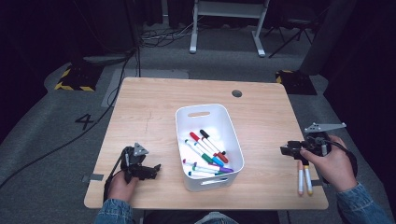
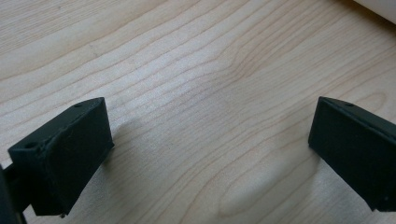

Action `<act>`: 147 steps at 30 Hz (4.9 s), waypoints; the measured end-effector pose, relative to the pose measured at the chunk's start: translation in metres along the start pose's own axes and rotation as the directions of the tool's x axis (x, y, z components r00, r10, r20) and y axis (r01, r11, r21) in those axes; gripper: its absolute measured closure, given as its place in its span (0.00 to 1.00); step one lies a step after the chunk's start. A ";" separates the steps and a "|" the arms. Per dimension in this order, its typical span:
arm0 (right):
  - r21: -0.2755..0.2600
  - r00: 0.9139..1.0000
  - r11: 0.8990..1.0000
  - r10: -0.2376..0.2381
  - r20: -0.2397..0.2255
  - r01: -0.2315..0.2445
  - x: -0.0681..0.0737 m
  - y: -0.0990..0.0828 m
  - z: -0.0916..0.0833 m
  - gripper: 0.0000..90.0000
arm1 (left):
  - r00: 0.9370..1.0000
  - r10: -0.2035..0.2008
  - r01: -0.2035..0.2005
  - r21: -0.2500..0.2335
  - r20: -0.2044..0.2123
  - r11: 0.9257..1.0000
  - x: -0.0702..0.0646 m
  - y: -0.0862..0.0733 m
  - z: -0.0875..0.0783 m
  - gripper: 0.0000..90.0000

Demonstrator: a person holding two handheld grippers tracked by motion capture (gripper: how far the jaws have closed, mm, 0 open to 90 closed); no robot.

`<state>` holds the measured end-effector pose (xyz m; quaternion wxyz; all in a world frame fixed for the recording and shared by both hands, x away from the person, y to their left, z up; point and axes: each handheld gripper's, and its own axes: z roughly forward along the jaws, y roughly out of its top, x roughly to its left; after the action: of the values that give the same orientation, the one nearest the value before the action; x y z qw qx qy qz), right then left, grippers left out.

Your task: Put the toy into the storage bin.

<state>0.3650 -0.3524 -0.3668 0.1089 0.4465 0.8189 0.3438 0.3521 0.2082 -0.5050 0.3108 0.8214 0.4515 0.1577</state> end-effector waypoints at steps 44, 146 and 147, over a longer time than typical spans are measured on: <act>0.125 0.982 0.982 0.125 0.139 -0.143 -0.041 -0.109 0.015 0.64 | 1.000 0.000 0.000 0.000 0.000 1.000 0.000 0.000 0.000 0.00; -0.021 0.954 0.972 -0.232 -0.192 0.232 0.087 0.066 0.002 0.86 | 1.000 0.000 0.000 -0.002 0.003 1.000 0.000 0.000 0.000 0.00; -0.020 0.953 0.973 -0.229 -0.199 0.230 0.090 0.068 0.003 0.86 | 1.000 0.000 0.000 -0.001 0.003 1.000 0.000 0.000 0.000 0.00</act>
<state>0.3588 -0.2536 -0.3124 0.0644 0.3118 0.8725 0.3707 0.3520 0.2088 -0.5050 0.3117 0.8216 0.4509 0.1566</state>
